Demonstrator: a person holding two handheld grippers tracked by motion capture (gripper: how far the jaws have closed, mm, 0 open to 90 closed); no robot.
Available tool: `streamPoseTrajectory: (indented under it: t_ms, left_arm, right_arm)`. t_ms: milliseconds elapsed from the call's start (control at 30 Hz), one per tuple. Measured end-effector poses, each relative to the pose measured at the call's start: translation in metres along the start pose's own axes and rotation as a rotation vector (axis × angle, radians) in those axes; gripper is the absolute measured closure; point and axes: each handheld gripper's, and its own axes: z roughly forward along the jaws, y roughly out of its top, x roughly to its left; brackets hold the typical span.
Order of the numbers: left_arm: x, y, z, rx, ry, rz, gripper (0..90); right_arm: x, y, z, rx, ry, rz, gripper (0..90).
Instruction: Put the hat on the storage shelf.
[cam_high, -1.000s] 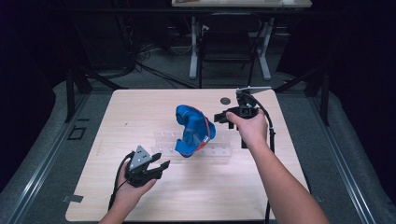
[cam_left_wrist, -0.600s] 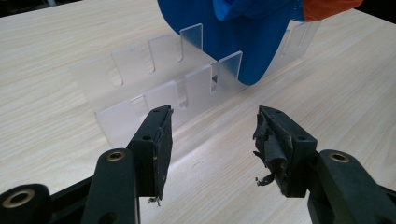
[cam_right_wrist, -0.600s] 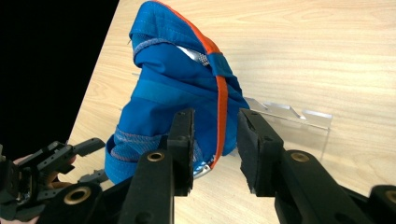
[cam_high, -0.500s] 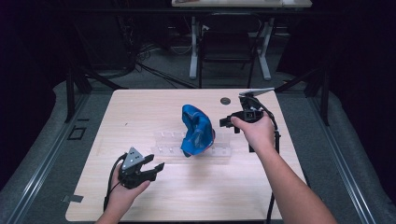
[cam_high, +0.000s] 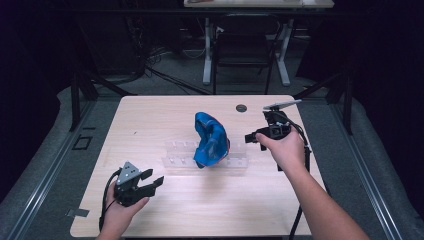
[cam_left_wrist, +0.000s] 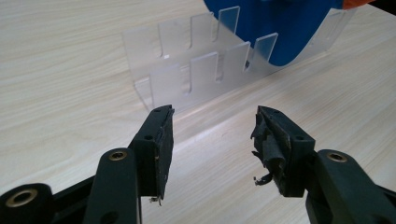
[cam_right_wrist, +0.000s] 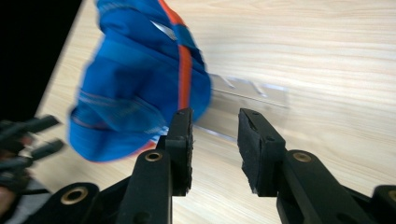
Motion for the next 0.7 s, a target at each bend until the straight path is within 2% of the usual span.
streamPoseTrajectory:
  t_ms: [100, 167, 200, 300, 367, 400, 467, 600, 667, 700]
  left_arm:
    - [0.004, -0.007, -0.004, 0.001, 0.009, -0.02, 49.0]
    - [0.008, -0.013, -0.009, 0.0, 0.011, -0.036, 49.1]
    - [0.009, -0.015, -0.011, -0.002, 0.016, -0.042, 49.1]
    - [0.015, -0.022, -0.015, -0.003, 0.025, -0.062, 49.0]
    - [0.018, -0.025, -0.016, 0.0, 0.033, -0.074, 48.9]
    - [0.02, -0.027, -0.016, -0.002, 0.037, -0.081, 48.6]
    - [0.022, -0.029, -0.016, 0.001, 0.04, -0.085, 47.4]
    - [0.026, -0.035, -0.012, 0.007, 0.032, -0.088, 45.7]
    - [0.026, -0.036, -0.01, 0.018, 0.038, -0.085, 45.7]
    - [0.026, -0.037, -0.009, 0.02, 0.035, -0.088, 45.7]
  right_arm:
    - [-0.002, -0.008, -0.006, -0.005, -0.005, -0.008, 64.5]
    - [-0.003, -0.014, -0.008, 0.0, 0.025, 0.019, 64.1]
    - [-0.005, -0.017, -0.009, 0.013, 0.027, 0.015, 64.0]
    - [-0.006, -0.028, -0.012, 0.007, 0.004, -0.002, 64.0]
    - [-0.008, -0.037, -0.014, 0.008, 0.035, 0.003, 63.9]
    - [-0.008, -0.041, -0.015, 0.012, 0.035, 0.0, 64.0]
    - [-0.008, -0.045, -0.015, 0.009, 0.021, -0.005, 64.0]
    - [-0.008, -0.069, -0.017, 0.0, 0.016, -0.05, 64.0]
    - [-0.009, -0.078, -0.017, 0.002, 0.028, -0.052, 63.8]
    - [-0.009, -0.082, -0.017, -0.003, 0.019, -0.059, 63.8]
